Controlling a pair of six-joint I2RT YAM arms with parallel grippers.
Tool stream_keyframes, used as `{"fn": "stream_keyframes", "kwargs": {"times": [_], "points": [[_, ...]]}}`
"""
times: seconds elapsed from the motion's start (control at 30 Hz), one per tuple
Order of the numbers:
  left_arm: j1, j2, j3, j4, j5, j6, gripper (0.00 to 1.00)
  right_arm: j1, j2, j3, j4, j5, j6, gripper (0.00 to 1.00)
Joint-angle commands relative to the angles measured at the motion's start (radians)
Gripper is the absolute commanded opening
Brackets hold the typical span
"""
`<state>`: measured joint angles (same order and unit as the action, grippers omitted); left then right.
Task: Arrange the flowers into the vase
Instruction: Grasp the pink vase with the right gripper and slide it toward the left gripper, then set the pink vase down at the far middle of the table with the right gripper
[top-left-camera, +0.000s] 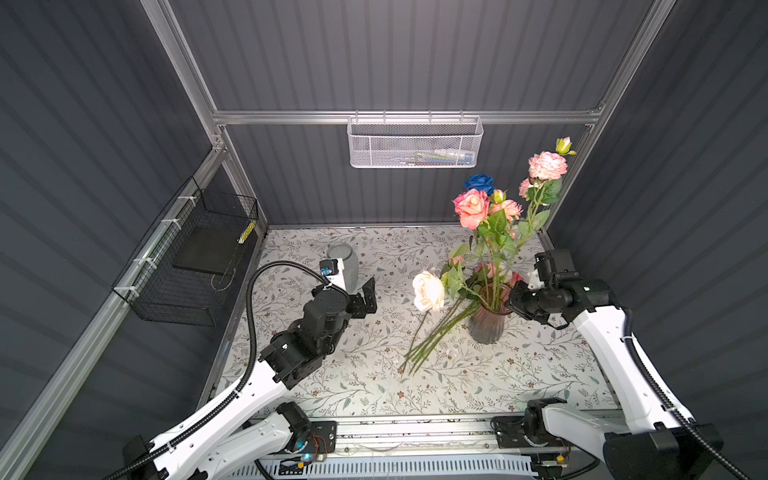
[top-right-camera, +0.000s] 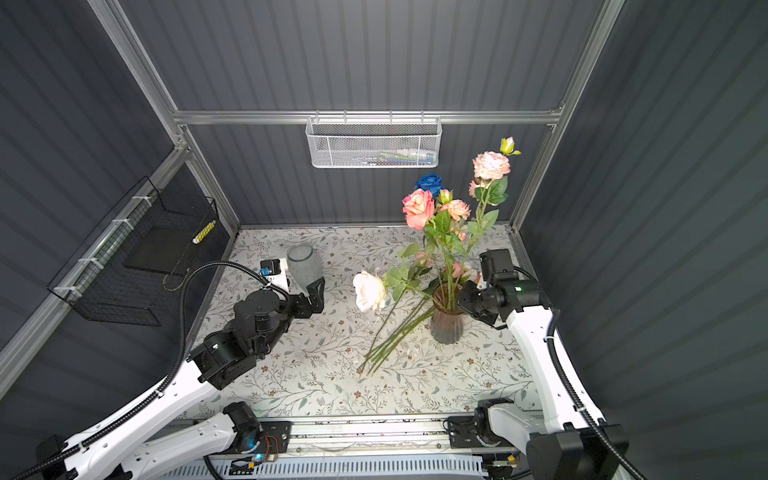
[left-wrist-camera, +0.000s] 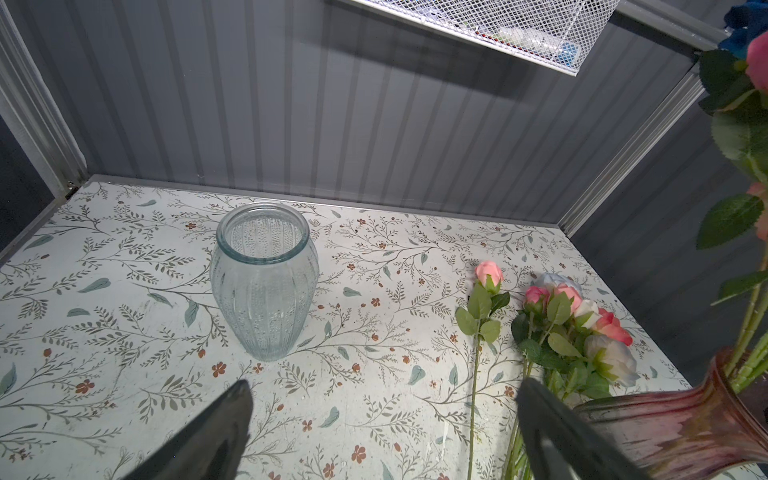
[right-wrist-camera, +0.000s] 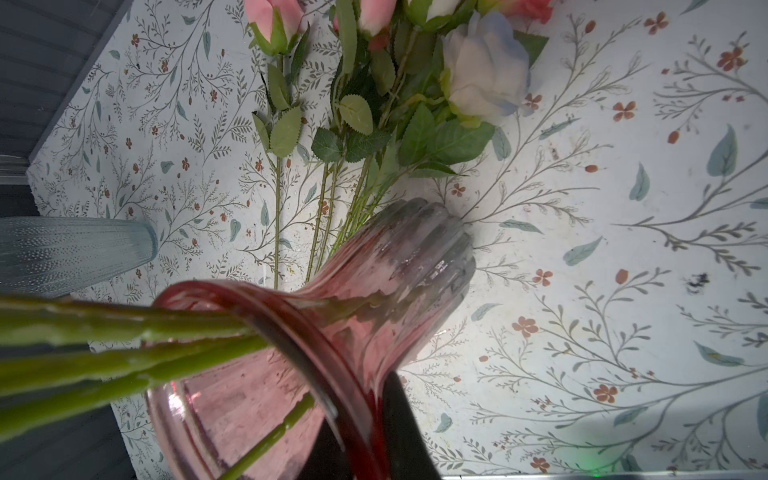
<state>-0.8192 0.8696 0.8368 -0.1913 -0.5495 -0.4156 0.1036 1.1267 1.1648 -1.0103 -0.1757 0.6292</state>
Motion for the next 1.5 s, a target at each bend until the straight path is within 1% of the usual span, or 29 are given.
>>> {"fn": "stream_keyframes", "kwargs": {"times": [0.0,0.13,0.4,0.53,0.67,0.8,0.97,1.13,1.23,1.3,1.37,1.47], "points": [[-0.004,-0.012,0.021,-0.005,0.003,0.003,0.99,-0.002,-0.014,0.092,0.121,-0.069,0.023,0.0],[-0.004,-0.003,0.04,-0.014,0.001,0.02,0.99,0.019,0.051,0.168,0.143,-0.082,0.037,0.0],[-0.002,0.001,0.059,-0.058,-0.034,0.028,0.99,0.162,0.214,0.354,0.245,-0.018,0.086,0.0],[-0.002,-0.013,0.065,-0.072,-0.036,0.025,0.99,0.194,0.262,0.377,0.298,-0.036,0.107,0.0],[-0.003,-0.02,0.059,-0.073,-0.038,0.027,0.99,0.234,0.361,0.465,0.341,-0.019,0.108,0.0],[-0.003,-0.013,0.068,-0.103,-0.04,0.028,0.99,0.277,0.504,0.59,0.365,0.003,0.103,0.0],[-0.003,-0.028,0.063,-0.132,-0.053,0.027,0.99,0.297,0.675,0.734,0.361,0.024,0.105,0.0],[-0.003,-0.034,0.048,-0.128,-0.064,0.024,0.99,0.313,0.83,0.881,0.336,0.025,0.151,0.0],[-0.003,-0.022,0.057,-0.126,-0.057,0.026,0.99,0.334,0.929,1.039,0.247,0.053,0.139,0.0],[-0.002,-0.015,0.068,-0.131,-0.05,0.032,1.0,0.337,0.999,1.142,0.182,0.037,0.148,0.0],[-0.002,-0.014,0.071,-0.131,-0.049,0.036,0.99,0.34,1.034,1.193,0.149,0.048,0.151,0.0],[-0.002,-0.015,0.068,-0.129,-0.049,0.038,0.99,0.34,1.05,1.198,0.153,0.06,0.156,0.0]]}}
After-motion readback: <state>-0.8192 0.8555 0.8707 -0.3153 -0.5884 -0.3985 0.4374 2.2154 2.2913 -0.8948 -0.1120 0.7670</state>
